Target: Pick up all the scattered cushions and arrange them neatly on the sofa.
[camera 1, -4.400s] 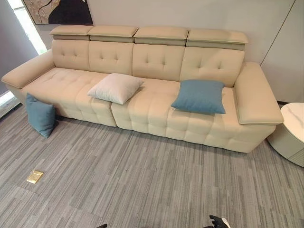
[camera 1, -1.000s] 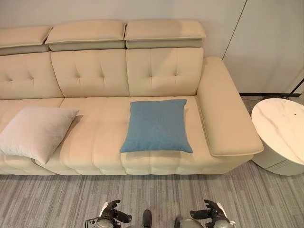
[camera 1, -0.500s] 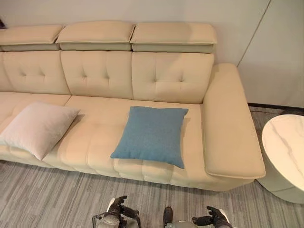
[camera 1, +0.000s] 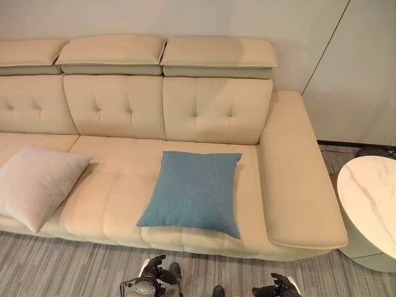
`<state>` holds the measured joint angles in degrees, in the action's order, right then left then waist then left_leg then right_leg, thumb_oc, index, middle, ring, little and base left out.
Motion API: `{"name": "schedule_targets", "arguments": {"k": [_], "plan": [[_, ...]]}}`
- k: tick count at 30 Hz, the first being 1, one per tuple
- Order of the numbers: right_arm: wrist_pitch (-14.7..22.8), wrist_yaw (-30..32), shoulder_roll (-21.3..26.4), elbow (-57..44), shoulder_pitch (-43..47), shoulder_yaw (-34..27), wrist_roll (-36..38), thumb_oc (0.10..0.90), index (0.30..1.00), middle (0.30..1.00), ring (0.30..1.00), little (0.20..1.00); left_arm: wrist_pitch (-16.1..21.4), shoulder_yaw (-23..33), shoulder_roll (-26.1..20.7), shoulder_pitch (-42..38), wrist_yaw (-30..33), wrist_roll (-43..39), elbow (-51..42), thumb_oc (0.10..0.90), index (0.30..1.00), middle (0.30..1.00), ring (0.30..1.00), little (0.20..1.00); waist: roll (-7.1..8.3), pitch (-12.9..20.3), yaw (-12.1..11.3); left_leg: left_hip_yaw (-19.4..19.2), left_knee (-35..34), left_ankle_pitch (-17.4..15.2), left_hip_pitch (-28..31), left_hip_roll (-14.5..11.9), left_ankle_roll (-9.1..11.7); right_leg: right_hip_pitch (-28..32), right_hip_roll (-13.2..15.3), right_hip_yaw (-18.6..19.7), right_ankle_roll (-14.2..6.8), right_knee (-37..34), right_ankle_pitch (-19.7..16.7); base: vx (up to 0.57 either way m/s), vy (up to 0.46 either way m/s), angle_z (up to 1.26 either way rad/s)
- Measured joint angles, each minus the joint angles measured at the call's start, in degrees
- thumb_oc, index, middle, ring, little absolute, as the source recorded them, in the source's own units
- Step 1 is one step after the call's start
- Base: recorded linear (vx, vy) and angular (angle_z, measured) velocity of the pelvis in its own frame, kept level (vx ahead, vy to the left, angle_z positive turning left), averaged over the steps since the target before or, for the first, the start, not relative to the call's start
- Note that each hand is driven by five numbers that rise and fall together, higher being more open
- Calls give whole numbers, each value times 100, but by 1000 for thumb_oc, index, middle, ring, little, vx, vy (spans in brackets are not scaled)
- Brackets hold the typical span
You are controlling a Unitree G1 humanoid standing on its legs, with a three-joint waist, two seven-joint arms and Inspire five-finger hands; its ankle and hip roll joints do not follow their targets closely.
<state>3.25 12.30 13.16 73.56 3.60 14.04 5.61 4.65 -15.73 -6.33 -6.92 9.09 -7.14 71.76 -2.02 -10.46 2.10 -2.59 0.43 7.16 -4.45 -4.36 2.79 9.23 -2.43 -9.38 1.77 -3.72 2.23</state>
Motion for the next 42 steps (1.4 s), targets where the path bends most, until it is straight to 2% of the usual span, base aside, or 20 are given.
{"name": "schedule_targets", "arguments": {"k": [1, 5, 7, 8, 11, 14, 16, 19, 22, 26, 27, 28, 30, 31, 32, 34, 35, 37, 38, 42], "plan": [[-5, 0, -68, 28, -82, 6, -4, 800, 900, 900, 900, 900, -1, -3, -21, 17, 1, 26, 92, 800, 900, 900, 900, 900, 70, 60, -17, -83, -175, -14, 162, 158, -155, -112, 194, 78, -126, 326, 219, 113, 196, -17], [1, 36, -86, -17, -65, -121, -2, 800, 900, 900, 900, 900, -6, -139, -215, -6, 30, 48, 149, 800, 900, 900, 900, 900, 169, 110, -12, -210, -296, -121, 257, 537, -422, -544, 670, 207, -482, 1273, 746, 66, 185, -7], [4, 43, -75, -16, 21, -137, -2, 800, 900, 900, 900, 900, -6, -164, -320, -8, 37, 47, 143, 800, 900, 900, 900, 900, 165, 107, -16, -232, -297, -185, 285, 617, -522, -806, 795, 235, -655, 1837, 880, 6, 94, -5], [1, 43, -79, -21, 111, -152, -8, 800, 900, 900, 900, 900, -7, -170, -355, 20, 58, 47, 157, 800, 900, 900, 900, 900, 145, 96, -61, -292, -294, -206, 335, 615, -564, -1125, 888, 268, -779, 2514, 1103, 33, 88, -10], [13, 43, -100, -83, 167, -94, -62, 800, 900, 900, 900, 900, -5, -143, -559, -7, 80, 47, 189, 800, 900, 900, 900, 900, 133, 86, -154, -299, -353, -309, 404, 642, -718, -1434, 969, 288, -821, 2701, 1134, 64, 54, -8], [47, 61, -106, -119, 252, -86, -117, 800, 900, 900, 900, 900, -6, -87, -694, 83, 184, 49, 225, 800, 900, 900, 900, 900, 121, 55, -139, -313, -496, -225, 534, 631, -681, -1708, 952, 267, -737, 2235, 992, 71, -24, 7], [62, 134, -93, -109, 221, -93, -288, 800, 900, 900, 900, 900, -2, 74, -692, 151, 206, 49, 206, 800, 900, 900, 900, 900, 76, 75, -122, -133, -527, -184, 589, 578, -617, -1449, 852, 90, -549, 1734, 444, 59, -19, 26], [31, 206, -66, -22, 271, -100, -374, 800, 900, 900, 900, 900, 0, 155, -701, 272, 280, 48, 206, 800, 900, 900, 900, 900, 15, 110, -190, -147, -481, -214, 584, 426, -473, -1329, 696, 69, -437, 1491, 364, 105, -33, -1], [-53, 288, 168, 21, 243, -98, -574, 800, 900, 900, 900, 900, 0, 345, -737, 290, 299, 48, 189, 800, 900, 900, 900, 900, -62, 162, -244, -136, -478, -222, 596, 321, -443, -1182, 571, 22, -339, 1227, 279, 92, -26, -2], [-67, 358, 899, -3, 296, -102, -767, 800, 900, 900, 900, 900, 7, 654, -954, 187, 351, 45, 7, 800, 900, 900, 900, 900, -219, 289, -281, -138, -465, -250, 675, 244, -346, -964, 456, 14, -277, 904, 135, 92, -41, -2], [-158, 161, 1129, -8, 443, -226, -747, 800, 900, 900, 900, 900, -1, 736, -1050, 196, 348, 17, -113, 800, 900, 900, 900, 900, -206, 328, -246, -143, -453, -274, 687, 219, -231, -909, 457, -17, -256, 884, 124, 73, -56, 4], [-276, -377, 1774, -406, 407, -577, -671, 800, 900, 900, 900, 900, -3, 755, -1246, 141, 154, -70, -198, 800, 900, 900, 900, 900, -240, 353, -153, -106, -458, -269, 674, 241, -213, -903, 457, -29, -282, 876, 111, 27, 0, 11], [-83, -232, 2457, -1179, -5, -902, -625, 800, 900, 900, 900, 900, 42, 883, -1455, 207, 175, -180, -629, 800, 900, 900, 900, 900, -259, 375, -145, -92, -468, -275, 699, 250, -215, -922, 463, -24, -348, 848, 153, 55, 6, 3], [62, -178, 2816, -1788, -235, -1354, -626, 800, 900, 900, 900, 900, 82, 1065, -1638, 300, 179, -210, -919, 800, 900, 900, 900, 900, -256, 406, -143, -136, -468, -302, 721, 234, -216, -916, 444, 23, -345, 839, 157, 44, 6, -16], [62, -165, 2887, -1971, -291, -1567, -626, 800, 900, 900, 900, 900, 74, 1178, -1719, 357, 184, -239, -1061, 800, 900, 900, 900, 900, -210, 428, -143, -155, -470, -308, 716, 219, -215, -898, 425, 29, -342, 839, 154, 22, 2, -17], [81, -72, 2941, -1956, -285, -1591, -626, 800, 900, 900, 900, 900, 133, 1199, -1869, 351, 220, -242, -1139, 800, 900, 900, 900, 900, -109, 462, -113, -164, -472, -307, 730, 210, -215, -878, 402, 30, -271, 825, 103, 47, 13, -8], [17, -67, 2876, -1947, -322, -1604, -562, 800, 900, 900, 900, 900, 110, 1228, -1895, 307, 252, -311, -1258, 800, 900, 900, 900, 900, -17, 486, -104, -164, -482, -307, 731, 188, -215, -854, 386, 32, -262, 754, 93, 80, 21, -4], [-4, -1, 2583, -2116, -339, -1854, -283, 800, 900, 900, 900, 900, 56, 1260, -1873, 392, 279, -536, -1832, 800, 900, 900, 900, 900, 58, 454, -89, -166, -494, -307, 716, 181, -215, -814, 369, 39, -268, 627, 42, 31, 8, -1], [-4, 10, 2560, -2117, -330, -1855, -243, 800, 900, 900, 900, 900, 58, 1257, -1869, 389, 280, -551, -1869, 800, 900, 900, 900, 900, 60, 452, -89, -166, -494, -307, 716, 182, -215, -809, 369, 39, -270, 616, 34, 44, 13, 0], [5, 70, 1961, -2133, -94, -1724, 516, 800, 900, 900, 900, 900, 142, 1200, -1739, 188, 325, -919, -2160, 800, 900, 900, 900, 900, -6, 448, -87, -186, -549, -305, 702, 234, -217, -593, 374, 54, -346, 50, -243, 45, 18, -1]]}}
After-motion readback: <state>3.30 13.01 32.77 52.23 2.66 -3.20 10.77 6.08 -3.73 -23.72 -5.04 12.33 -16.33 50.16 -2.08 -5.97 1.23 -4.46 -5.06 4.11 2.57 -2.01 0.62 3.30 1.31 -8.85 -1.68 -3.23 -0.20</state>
